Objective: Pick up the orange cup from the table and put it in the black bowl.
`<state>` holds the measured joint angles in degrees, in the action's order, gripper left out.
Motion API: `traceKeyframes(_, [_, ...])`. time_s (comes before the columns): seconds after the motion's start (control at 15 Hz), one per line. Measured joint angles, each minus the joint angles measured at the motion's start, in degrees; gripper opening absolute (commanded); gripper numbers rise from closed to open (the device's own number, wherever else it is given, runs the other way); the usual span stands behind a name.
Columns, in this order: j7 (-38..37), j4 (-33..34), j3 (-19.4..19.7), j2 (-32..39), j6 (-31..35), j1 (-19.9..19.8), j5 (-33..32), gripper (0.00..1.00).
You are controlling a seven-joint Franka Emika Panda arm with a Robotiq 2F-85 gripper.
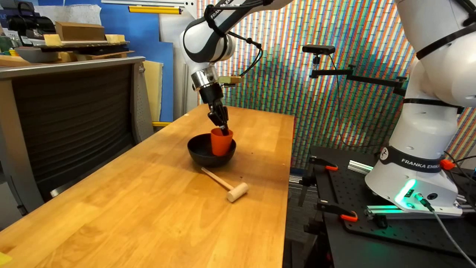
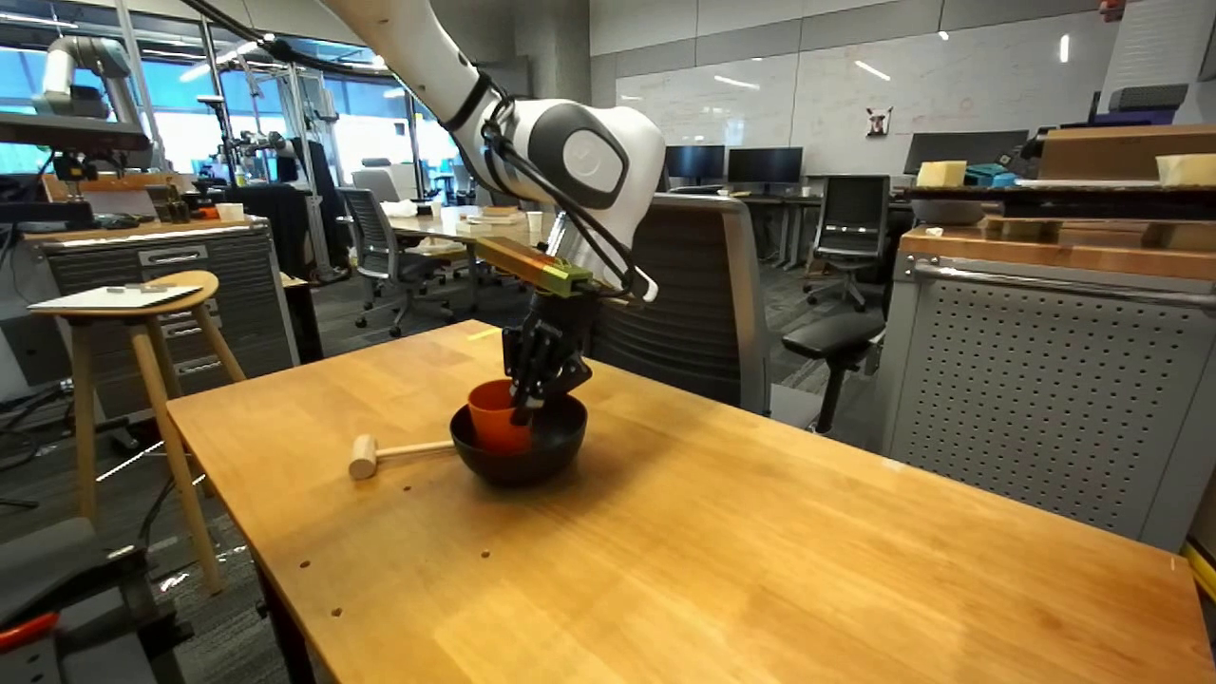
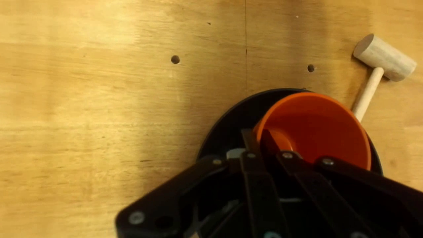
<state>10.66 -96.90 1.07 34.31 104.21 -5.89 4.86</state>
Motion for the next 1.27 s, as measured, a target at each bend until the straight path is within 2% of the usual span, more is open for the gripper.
traceKeyframes(0.07, [0.0,-0.3,-0.3,0.5,0.8,0.1,0.0,0.32])
traceKeyframes(0.4, [0.0,-0.6,-0.8,0.7,3.2,0.8,-0.3,0.71])
traceKeyframes(0.67, [0.0,-1.1,-0.5,-5.5,3.6,1.0,-4.2,0.99])
traceKeyframes(1.07, [0.1,-5.5,-0.2,-20.0,4.4,1.0,-7.8,1.00])
traceKeyframes(1.27, [0.1,-6.1,-0.2,-21.1,4.2,1.0,-7.8,1.00])
